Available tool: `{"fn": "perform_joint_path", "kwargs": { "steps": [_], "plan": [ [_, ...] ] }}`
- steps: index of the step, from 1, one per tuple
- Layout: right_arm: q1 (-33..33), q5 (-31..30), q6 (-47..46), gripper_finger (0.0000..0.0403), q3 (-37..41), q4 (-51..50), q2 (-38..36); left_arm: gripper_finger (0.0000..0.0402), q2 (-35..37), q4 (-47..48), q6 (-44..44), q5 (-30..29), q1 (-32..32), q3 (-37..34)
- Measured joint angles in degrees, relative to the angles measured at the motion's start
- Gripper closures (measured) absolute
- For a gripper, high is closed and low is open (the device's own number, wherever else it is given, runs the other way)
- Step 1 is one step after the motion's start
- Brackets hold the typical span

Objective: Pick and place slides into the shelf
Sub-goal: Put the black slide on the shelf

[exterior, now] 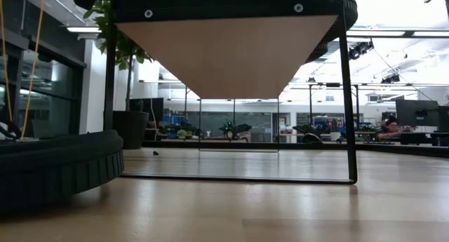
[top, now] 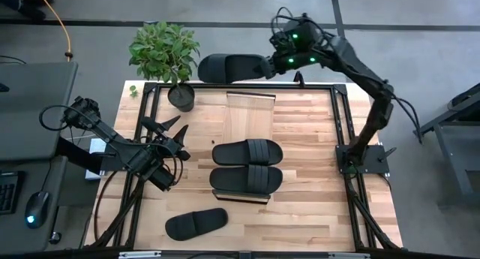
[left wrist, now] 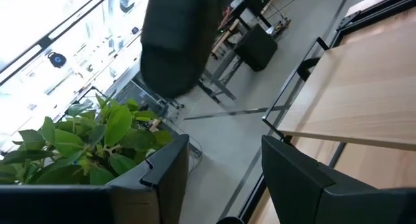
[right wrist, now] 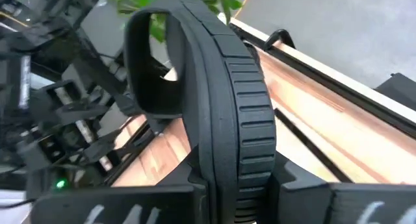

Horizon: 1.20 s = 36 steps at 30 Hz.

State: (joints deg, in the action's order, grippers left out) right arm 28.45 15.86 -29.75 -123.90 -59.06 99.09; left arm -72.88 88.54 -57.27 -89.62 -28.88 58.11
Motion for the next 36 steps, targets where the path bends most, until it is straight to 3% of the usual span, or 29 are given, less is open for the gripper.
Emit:
{"fn": "perform_joint_path", "kwargs": {
  "steps": [5, 13, 17, 20, 24, 28, 31, 36],
  "plan": [
    [-0.8, -4.0, 0.3, 0.036, 0.0, -2.6, -4.3, 0.0229, 0.0, -0.1, -0.2, 0.8, 0.0, 0.0],
    [-0.9, -5.2, 2.4, 0.036, 0.8, -5.1, -8.1, 0.0229, 0.0, -0.4, -0.2, 1.2, 0.0, 0.0],
    [0.1, -3.6, 1.9, 0.036, 6.9, -2.6, -12.3, 0.0229, 0.0, -0.4, -0.2, 1.5, 0.0, 0.0],
    [1.4, -2.3, 2.0, 0.036, 15.9, 1.1, -18.4, 0.0229, 0.0, -0.4, -0.2, 1.6, 0.0, 0.0],
    [3.4, 1.9, 0.4, 0.036, 33.0, 14.8, -28.1, 0.0229, 0.0, -0.4, -0.2, 1.6, 0.0, 0.0],
    [4.2, 5.9, -6.4, 0.036, 49.0, 40.4, -36.5, 0.0229, 0.0, -0.4, -0.2, 1.1, 0.0, 0.0],
    [3.0, 9.9, -9.3, 0.036, 57.9, 54.9, -39.3, 0.0229, 0.0, -0.5, -0.2, -0.1, 0.0, 0.0],
    [-0.9, 9.6, -11.4, 0.036, 69.1, 68.0, -41.1, 0.0229, 0.0, -0.5, -0.2, -0.1, 0.0, 0.0]
  ]
}}
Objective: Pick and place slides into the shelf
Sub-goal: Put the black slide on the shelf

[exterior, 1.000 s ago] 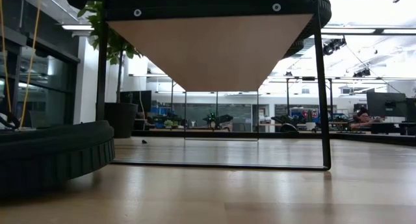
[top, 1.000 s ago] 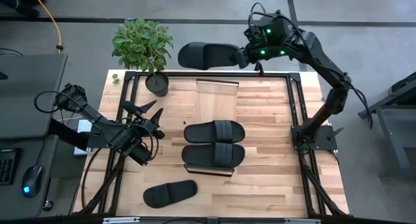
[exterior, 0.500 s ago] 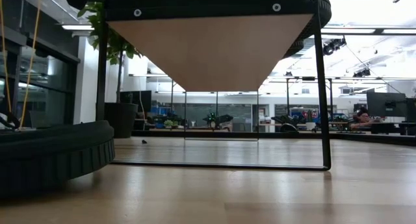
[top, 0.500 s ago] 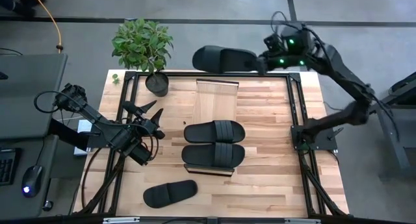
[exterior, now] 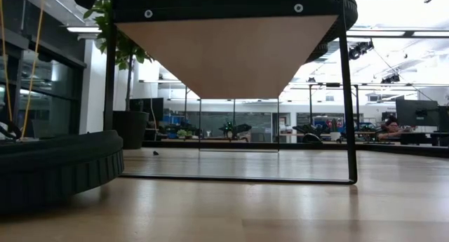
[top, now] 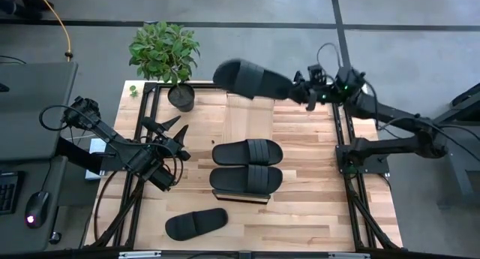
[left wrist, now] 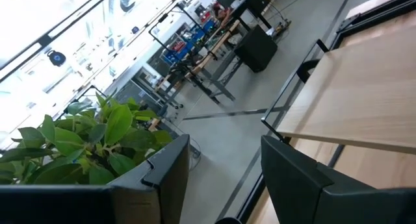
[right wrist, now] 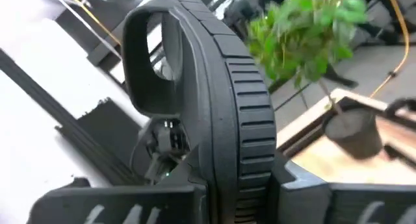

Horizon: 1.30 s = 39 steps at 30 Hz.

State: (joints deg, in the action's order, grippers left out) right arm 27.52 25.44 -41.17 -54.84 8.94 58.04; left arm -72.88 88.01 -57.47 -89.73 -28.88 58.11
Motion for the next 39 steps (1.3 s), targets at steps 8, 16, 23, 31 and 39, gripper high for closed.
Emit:
{"fn": "perform_joint_path", "kwargs": {
  "steps": [8, 16, 23, 31, 39],
  "plan": [
    [-3.9, -3.3, -4.6, 0.036, 12.9, 10.9, -0.1, 0.0229, 0.0, -0.1, 0.0, 0.8, 0.0, 0.0],
    [-8.0, -7.2, -5.3, 0.036, 17.5, 10.1, -0.1, 0.0229, 0.0, -0.1, 0.0, 1.2, 0.0, 0.0],
    [-11.4, -13.2, -2.9, 0.036, 19.9, 8.8, -0.1, 0.0229, 0.0, -1.2, 0.1, 2.2, 0.0, 0.0],
    [-13.5, -15.0, -7.0, 0.036, 23.1, 8.9, 0.1, 0.0229, 0.0, -4.5, 0.2, 7.9, 0.0, 0.0],
    [-14.3, -14.8, -11.8, 0.036, 23.1, 9.4, 0.0, 0.0229, 0.0, -6.2, 1.3, 8.3, 0.0, 0.0]
  ]
}}
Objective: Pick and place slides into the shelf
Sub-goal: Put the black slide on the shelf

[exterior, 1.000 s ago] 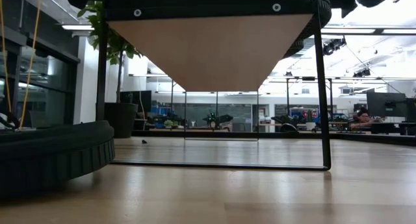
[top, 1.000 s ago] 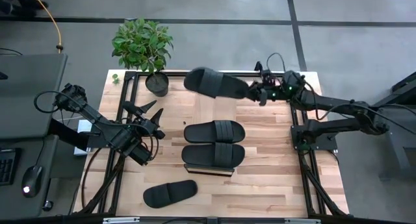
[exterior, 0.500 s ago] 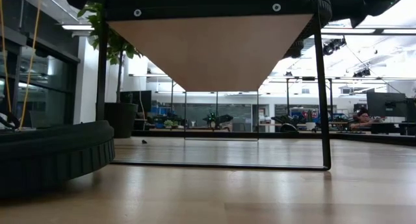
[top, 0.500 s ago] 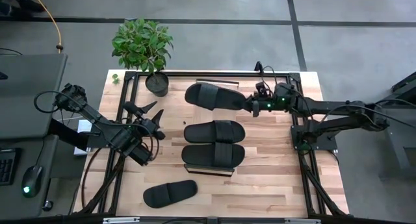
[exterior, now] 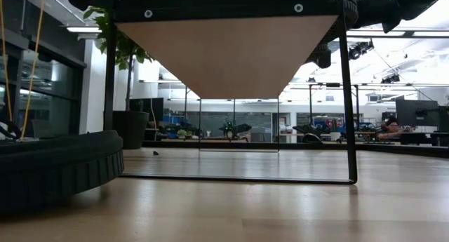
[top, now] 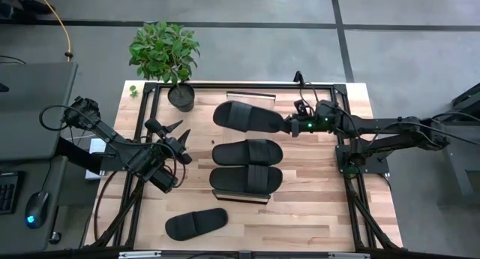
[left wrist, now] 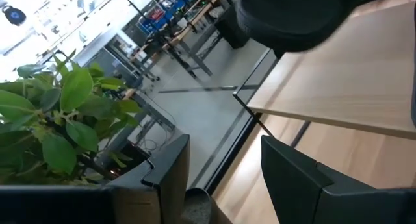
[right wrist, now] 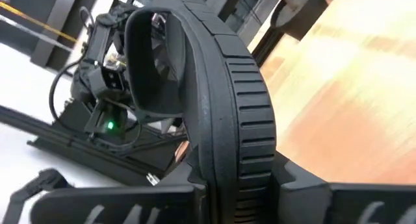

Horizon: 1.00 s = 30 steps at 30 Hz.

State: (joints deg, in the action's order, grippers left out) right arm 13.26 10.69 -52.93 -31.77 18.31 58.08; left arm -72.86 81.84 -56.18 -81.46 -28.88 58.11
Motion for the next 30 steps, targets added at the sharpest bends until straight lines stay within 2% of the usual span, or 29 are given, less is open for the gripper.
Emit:
{"fn": "perform_joint_path", "kwargs": {
  "steps": [17, 30],
  "plan": [
    [-1.6, -2.1, -3.4, 0.0359, 0.0, -5.2, 1.8, 0.0229, 0.0, 0.1, 0.5, -6.1, 0.0, 0.0],
    [-1.6, -0.9, -1.3, 0.0359, -0.1, -4.7, 6.5, 0.0229, 0.0, 0.1, 0.5, -6.3, 0.0, 0.0]
  ]
}}
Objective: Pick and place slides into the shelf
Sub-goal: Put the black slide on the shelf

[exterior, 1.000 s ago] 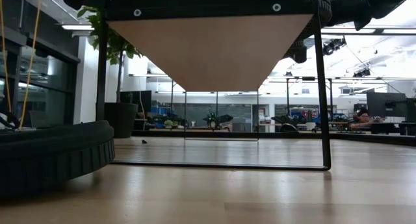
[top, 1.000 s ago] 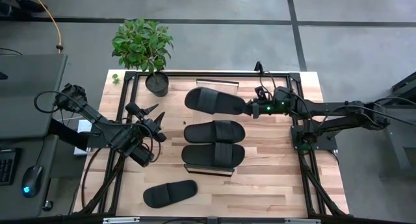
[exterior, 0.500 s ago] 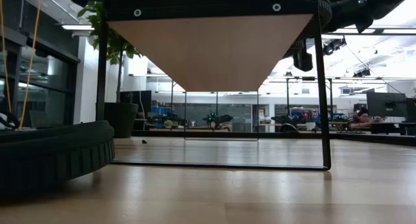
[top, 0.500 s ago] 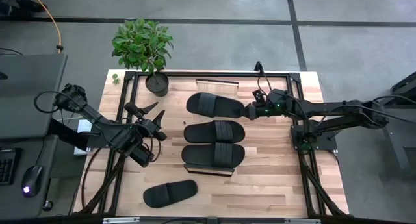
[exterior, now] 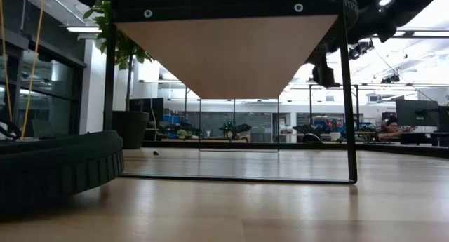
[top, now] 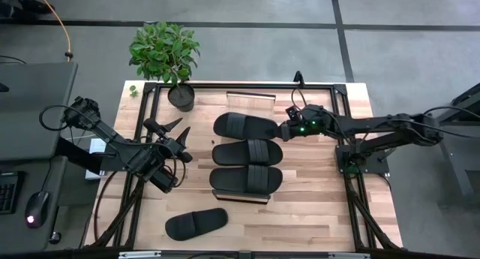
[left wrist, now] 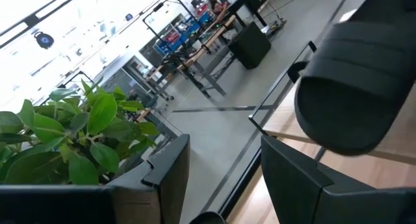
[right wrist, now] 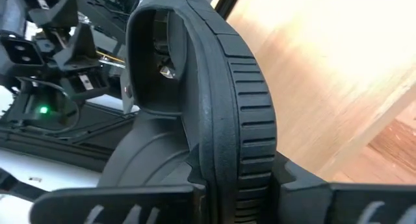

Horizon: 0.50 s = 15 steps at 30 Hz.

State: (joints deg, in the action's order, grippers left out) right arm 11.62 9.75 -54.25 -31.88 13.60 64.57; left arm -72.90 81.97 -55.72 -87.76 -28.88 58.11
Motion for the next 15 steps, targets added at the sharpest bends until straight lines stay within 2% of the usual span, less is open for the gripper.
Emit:
{"fn": "perform_joint_path", "kwargs": {
  "steps": [8, 15],
  "plan": [
    [0.0, 0.7, 0.1, 0.0357, -0.1, 0.8, 1.8, 0.0229, 0.0, 0.0, 0.0, -0.6, 0.0, 0.0],
    [0.0, 1.2, -1.3, 0.0321, -0.1, 0.2, 1.6, 0.0229, 0.0, 0.0, 0.0, -0.7, 0.0, 0.0]
  ]
}}
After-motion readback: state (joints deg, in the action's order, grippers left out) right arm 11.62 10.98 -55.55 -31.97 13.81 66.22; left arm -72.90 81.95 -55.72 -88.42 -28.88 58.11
